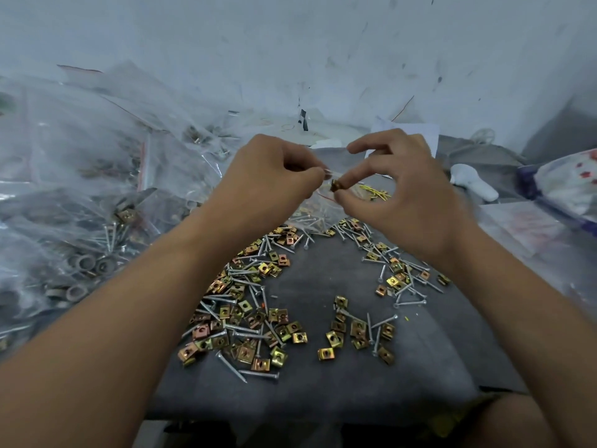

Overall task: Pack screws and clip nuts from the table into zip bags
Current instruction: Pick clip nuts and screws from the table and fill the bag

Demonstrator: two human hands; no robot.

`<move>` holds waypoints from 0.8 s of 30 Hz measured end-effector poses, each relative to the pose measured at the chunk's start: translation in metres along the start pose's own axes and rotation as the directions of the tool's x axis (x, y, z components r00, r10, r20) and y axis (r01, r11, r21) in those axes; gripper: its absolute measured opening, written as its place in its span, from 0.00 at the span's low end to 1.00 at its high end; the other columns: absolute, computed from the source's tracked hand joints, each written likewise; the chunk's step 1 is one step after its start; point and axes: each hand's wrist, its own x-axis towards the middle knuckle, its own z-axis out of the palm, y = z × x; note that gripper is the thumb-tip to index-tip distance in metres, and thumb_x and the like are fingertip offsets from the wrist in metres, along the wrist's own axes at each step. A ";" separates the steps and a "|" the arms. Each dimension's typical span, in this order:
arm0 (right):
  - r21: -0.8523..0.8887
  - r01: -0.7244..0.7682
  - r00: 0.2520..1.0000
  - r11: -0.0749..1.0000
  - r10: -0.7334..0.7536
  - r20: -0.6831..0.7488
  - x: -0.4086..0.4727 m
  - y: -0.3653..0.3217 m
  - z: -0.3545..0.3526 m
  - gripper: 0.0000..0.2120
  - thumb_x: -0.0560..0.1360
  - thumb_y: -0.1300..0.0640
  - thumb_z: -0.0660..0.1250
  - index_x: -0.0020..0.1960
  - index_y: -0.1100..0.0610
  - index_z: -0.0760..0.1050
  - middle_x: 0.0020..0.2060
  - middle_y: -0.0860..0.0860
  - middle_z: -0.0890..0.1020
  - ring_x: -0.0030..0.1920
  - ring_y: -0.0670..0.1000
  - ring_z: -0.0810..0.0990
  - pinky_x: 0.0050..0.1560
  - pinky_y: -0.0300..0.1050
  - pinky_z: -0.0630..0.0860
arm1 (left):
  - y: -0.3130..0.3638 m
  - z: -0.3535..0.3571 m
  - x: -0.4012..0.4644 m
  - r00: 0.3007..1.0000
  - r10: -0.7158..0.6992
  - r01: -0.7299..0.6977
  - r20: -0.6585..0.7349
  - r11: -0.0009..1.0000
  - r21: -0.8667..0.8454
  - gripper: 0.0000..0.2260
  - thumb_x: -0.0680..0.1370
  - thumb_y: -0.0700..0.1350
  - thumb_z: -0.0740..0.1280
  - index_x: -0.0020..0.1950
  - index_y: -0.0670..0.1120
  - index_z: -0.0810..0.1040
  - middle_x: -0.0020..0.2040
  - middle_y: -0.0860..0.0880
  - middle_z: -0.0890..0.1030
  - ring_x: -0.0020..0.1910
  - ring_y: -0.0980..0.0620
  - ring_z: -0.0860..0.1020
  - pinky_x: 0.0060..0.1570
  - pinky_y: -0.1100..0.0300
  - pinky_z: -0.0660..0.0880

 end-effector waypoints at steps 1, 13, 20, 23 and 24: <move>-0.028 -0.010 1.000 1.000 0.010 0.004 0.000 -0.003 0.000 0.03 0.74 0.48 0.76 0.46 0.45 0.85 0.62 0.44 0.78 0.63 0.47 0.71 0.65 0.41 0.66 | 0.000 0.001 0.000 1.000 0.004 -0.004 0.002 1.000 0.004 0.07 0.80 0.45 0.71 0.46 0.53 0.89 0.31 0.53 0.83 0.31 0.57 0.77 0.37 0.57 0.76; 0.200 -0.088 0.984 0.976 0.116 -0.134 0.008 0.025 0.007 0.03 0.76 0.51 0.74 0.48 0.47 0.86 0.41 0.39 0.82 0.41 0.38 0.79 0.44 0.29 0.72 | -0.010 -0.007 0.004 0.959 -0.156 0.117 -0.237 0.979 -0.168 0.11 0.80 0.41 0.69 0.43 0.50 0.89 0.32 0.49 0.83 0.33 0.52 0.77 0.38 0.52 0.77; -0.201 -0.156 0.901 0.967 0.222 0.371 0.014 0.056 0.055 0.03 0.74 0.52 0.77 0.47 0.45 0.87 0.39 0.39 0.82 0.43 0.42 0.80 0.48 0.45 0.78 | -0.009 -0.013 0.005 0.909 -0.225 0.152 -0.352 0.963 -0.222 0.09 0.81 0.41 0.68 0.46 0.45 0.88 0.36 0.45 0.82 0.34 0.49 0.76 0.39 0.53 0.74; -0.273 -0.153 0.883 0.950 0.256 0.393 0.019 0.058 0.058 0.04 0.74 0.50 0.76 0.48 0.44 0.87 0.42 0.41 0.83 0.48 0.46 0.81 0.51 0.48 0.80 | -0.009 -0.014 0.004 0.908 -0.233 0.166 -0.350 0.963 -0.211 0.10 0.82 0.41 0.68 0.46 0.46 0.88 0.37 0.45 0.82 0.34 0.49 0.76 0.39 0.53 0.74; -0.300 -0.148 0.884 0.942 0.262 0.386 0.019 0.059 0.059 0.04 0.74 0.48 0.76 0.48 0.44 0.87 0.44 0.41 0.84 0.49 0.47 0.82 0.52 0.49 0.80 | -0.009 -0.014 0.003 0.909 -0.231 0.166 -0.347 0.964 -0.207 0.09 0.82 0.41 0.68 0.46 0.45 0.88 0.37 0.44 0.82 0.34 0.49 0.76 0.39 0.53 0.74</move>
